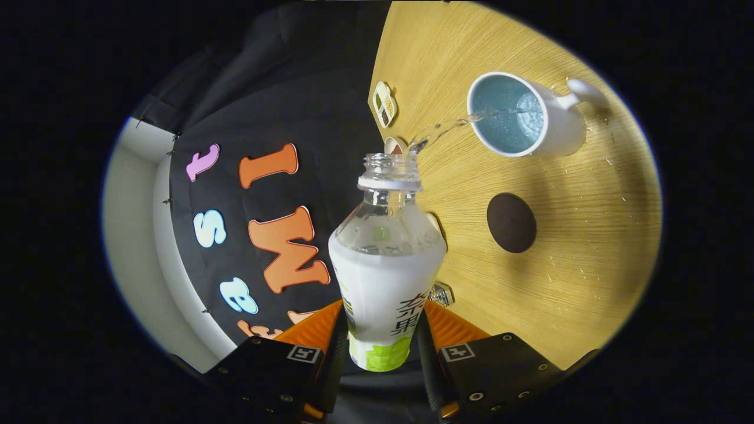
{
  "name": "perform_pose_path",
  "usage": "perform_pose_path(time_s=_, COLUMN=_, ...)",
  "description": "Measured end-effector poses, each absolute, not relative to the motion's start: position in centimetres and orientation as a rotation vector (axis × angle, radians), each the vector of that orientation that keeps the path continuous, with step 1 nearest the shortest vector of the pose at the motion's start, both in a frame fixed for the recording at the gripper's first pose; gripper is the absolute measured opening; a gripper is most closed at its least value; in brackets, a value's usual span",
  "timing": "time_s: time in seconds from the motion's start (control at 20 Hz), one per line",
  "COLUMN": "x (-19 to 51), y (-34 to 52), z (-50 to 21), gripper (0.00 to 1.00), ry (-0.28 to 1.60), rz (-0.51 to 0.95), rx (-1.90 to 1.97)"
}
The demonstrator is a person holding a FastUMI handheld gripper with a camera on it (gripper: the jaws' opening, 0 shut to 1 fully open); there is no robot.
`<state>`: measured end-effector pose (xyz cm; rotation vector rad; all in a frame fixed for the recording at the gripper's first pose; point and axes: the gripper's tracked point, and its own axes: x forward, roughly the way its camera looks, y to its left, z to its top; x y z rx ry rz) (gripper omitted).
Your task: Take the bottle from table, then pour the juice into the cup, finally place the bottle on the coaster
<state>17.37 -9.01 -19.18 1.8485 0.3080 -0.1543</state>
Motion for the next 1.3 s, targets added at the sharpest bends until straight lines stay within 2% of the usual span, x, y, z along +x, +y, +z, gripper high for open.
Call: perform_pose_path(time_s=1.3, x=17.6, y=-10.3, z=-17.4, gripper=0.59, ry=0.291, rz=-0.189, rx=1.977)
